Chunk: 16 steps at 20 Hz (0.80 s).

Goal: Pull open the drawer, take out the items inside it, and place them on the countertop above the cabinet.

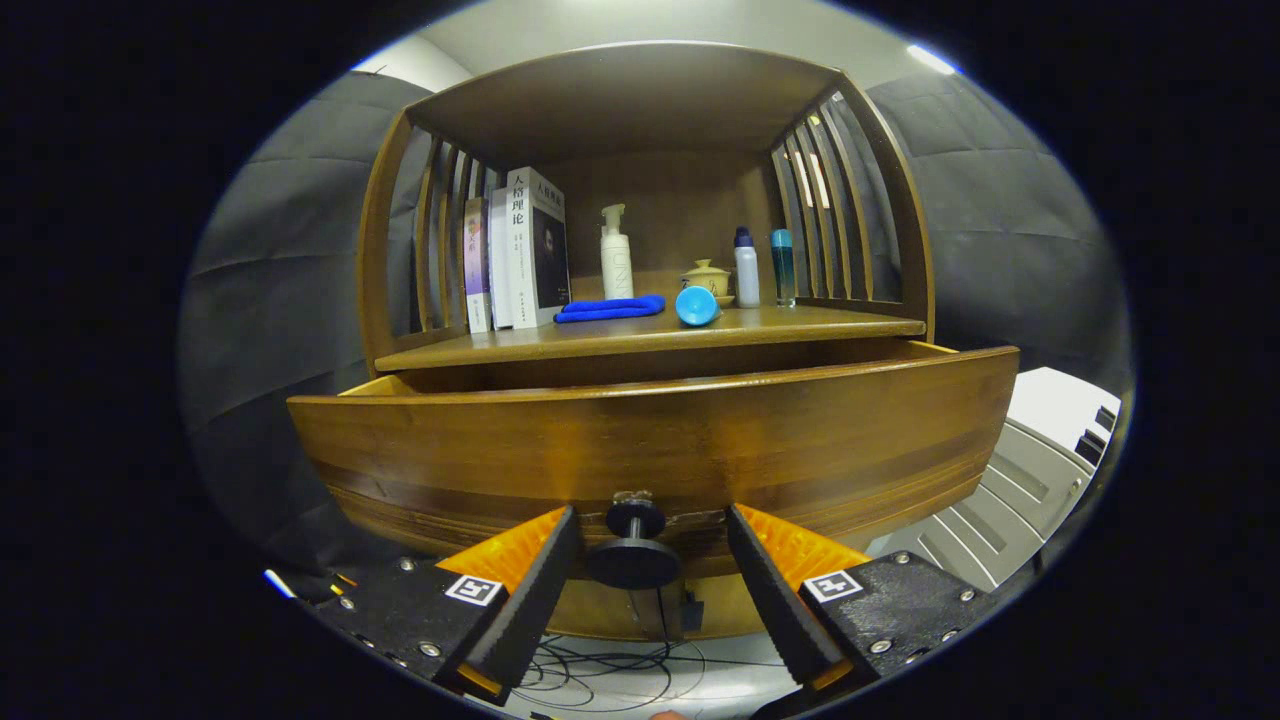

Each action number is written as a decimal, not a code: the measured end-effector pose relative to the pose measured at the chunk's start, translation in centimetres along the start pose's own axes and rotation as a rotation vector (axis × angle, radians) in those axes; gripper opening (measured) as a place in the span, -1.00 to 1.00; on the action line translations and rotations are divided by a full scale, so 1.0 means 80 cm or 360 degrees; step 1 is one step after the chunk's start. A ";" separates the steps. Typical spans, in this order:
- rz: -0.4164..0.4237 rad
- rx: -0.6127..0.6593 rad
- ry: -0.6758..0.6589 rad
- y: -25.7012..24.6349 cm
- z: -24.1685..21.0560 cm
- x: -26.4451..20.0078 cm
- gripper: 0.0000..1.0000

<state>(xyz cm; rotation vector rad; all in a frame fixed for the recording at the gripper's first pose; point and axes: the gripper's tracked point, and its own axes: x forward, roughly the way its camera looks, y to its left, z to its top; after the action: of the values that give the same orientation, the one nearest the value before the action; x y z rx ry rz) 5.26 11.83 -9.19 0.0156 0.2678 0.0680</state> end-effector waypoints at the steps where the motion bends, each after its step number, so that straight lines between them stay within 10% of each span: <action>1: -0.0001 0.0000 0.0001 0.000 0.002 0.005 0.88; 16: -0.0016 -0.0021 0.0000 0.002 0.011 0.060 0.88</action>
<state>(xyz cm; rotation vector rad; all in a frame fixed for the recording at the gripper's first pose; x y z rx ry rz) 10.12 12.31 -9.58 0.0015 0.2671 0.0599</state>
